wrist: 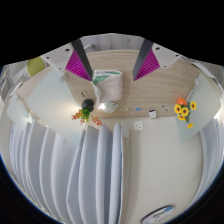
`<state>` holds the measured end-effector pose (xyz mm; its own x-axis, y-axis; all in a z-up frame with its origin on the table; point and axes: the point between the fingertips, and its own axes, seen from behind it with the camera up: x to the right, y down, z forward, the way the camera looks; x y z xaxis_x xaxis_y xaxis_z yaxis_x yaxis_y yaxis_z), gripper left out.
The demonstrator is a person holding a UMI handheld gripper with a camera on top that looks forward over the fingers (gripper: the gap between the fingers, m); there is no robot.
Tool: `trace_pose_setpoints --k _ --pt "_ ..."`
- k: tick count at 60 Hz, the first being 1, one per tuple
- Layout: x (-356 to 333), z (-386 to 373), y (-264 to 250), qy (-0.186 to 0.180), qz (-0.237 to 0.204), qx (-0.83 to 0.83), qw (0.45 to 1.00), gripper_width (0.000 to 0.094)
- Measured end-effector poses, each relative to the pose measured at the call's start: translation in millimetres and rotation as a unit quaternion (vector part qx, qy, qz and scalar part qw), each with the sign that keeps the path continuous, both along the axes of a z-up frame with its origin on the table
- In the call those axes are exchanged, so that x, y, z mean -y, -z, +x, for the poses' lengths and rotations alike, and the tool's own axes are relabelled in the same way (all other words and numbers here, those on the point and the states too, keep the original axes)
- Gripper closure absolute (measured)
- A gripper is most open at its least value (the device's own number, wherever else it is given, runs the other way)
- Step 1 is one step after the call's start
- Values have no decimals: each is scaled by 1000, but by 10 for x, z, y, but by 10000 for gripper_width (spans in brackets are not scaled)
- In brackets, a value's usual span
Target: Fold towel
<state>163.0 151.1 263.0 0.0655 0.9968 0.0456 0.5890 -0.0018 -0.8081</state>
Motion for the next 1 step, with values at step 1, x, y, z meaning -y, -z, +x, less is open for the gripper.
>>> trace_pose_setpoints --k 1 --pt "11 -2 8 -2 -4 1 1000 86"
